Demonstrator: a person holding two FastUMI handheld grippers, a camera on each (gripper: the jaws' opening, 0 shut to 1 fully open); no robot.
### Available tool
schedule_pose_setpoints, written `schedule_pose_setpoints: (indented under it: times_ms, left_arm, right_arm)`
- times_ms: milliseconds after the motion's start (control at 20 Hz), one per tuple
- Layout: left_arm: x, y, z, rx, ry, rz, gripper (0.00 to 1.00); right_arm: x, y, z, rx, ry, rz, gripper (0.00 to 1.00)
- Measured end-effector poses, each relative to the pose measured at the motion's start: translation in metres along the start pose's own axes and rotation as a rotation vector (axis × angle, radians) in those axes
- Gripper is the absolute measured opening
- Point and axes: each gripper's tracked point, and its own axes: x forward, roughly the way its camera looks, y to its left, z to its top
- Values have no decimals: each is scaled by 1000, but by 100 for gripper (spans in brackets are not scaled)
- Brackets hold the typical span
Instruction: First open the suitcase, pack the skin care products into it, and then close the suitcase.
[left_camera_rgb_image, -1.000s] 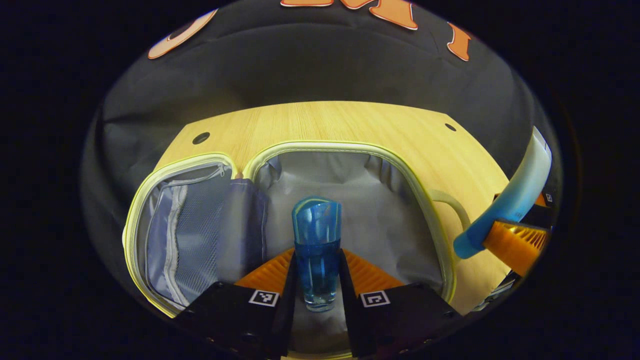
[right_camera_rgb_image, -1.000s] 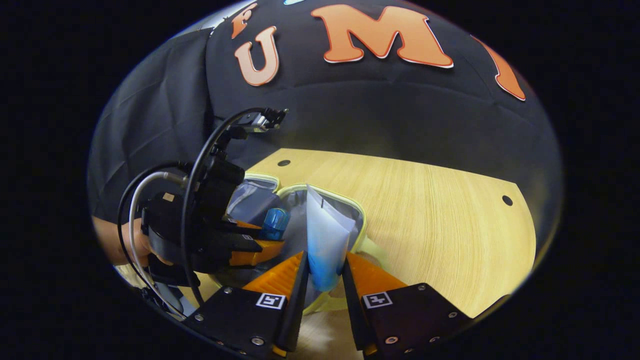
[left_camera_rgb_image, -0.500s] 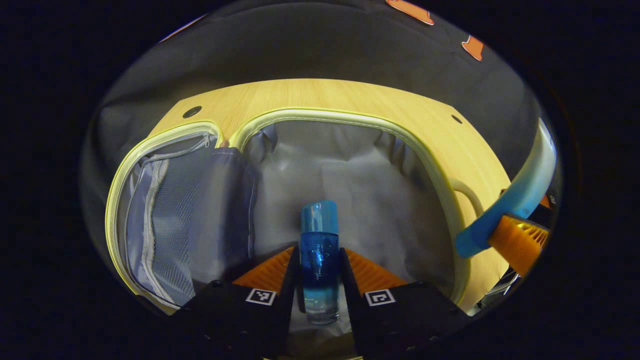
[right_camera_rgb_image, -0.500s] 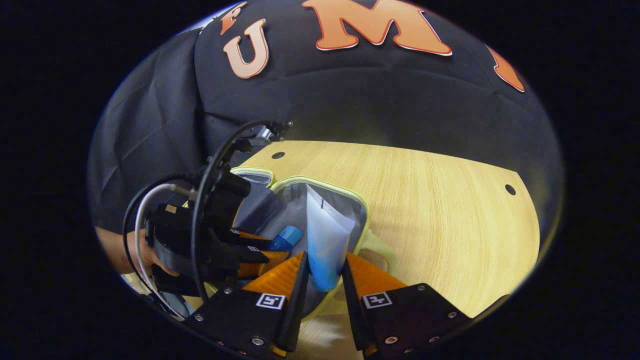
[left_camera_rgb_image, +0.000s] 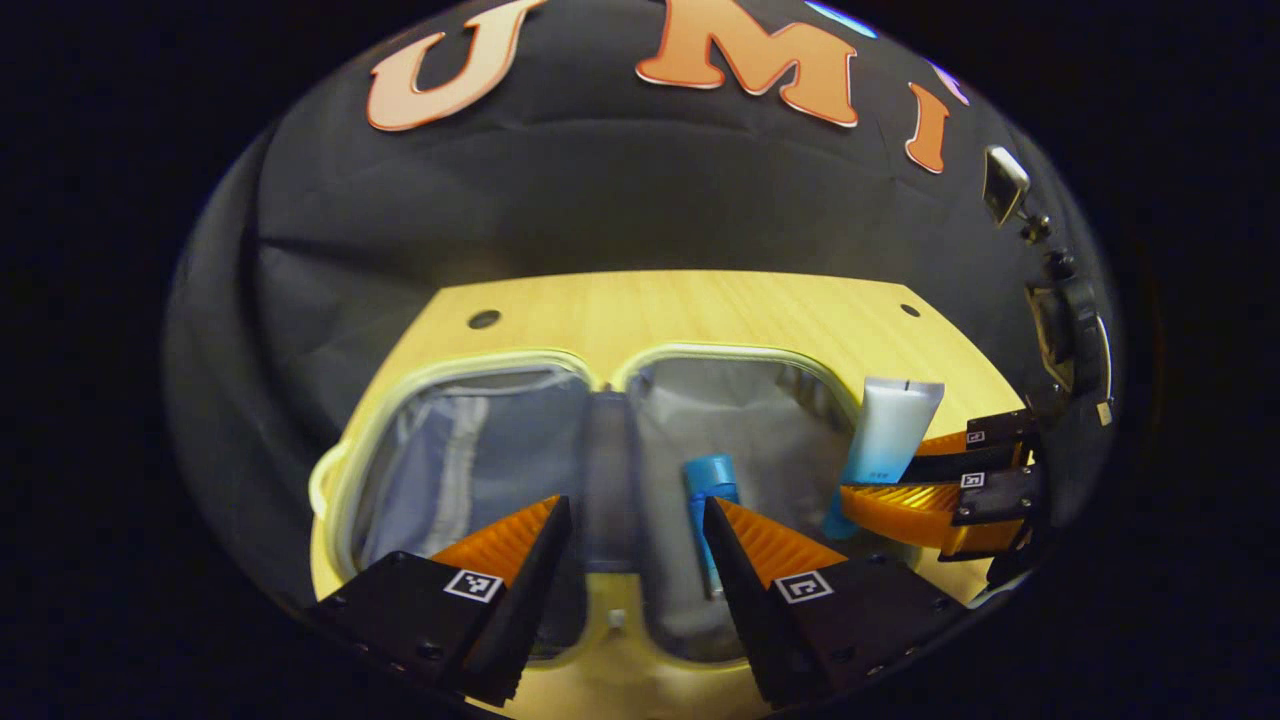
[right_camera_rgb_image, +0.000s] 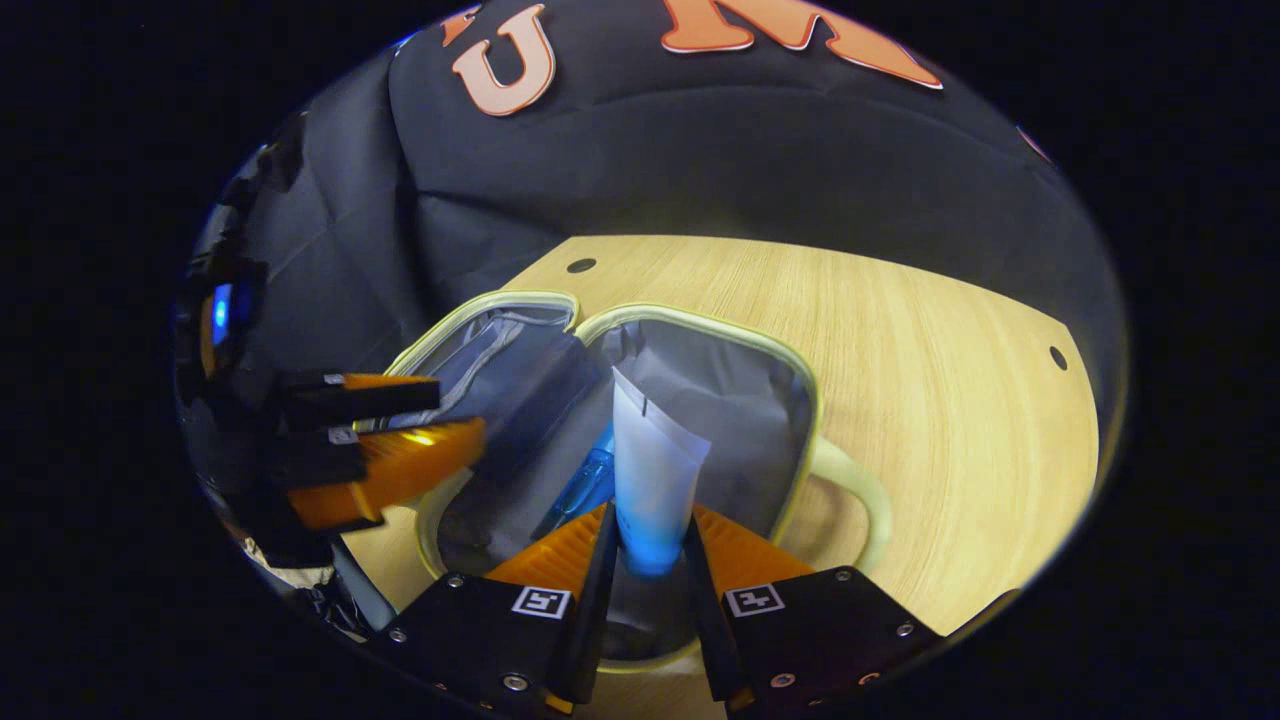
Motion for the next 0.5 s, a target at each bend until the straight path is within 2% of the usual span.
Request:
schedule_pose_setpoints:
  times_ms: [300,500]
  left_arm:
    - [-44,93,8,-132,-31,187,83]
    - [-62,152,-6,-212,-27,304,84]
  right_arm:
    - [27,0,-23,52,121,-40,42]
    - [40,-4,-22,119,146,-71,42]
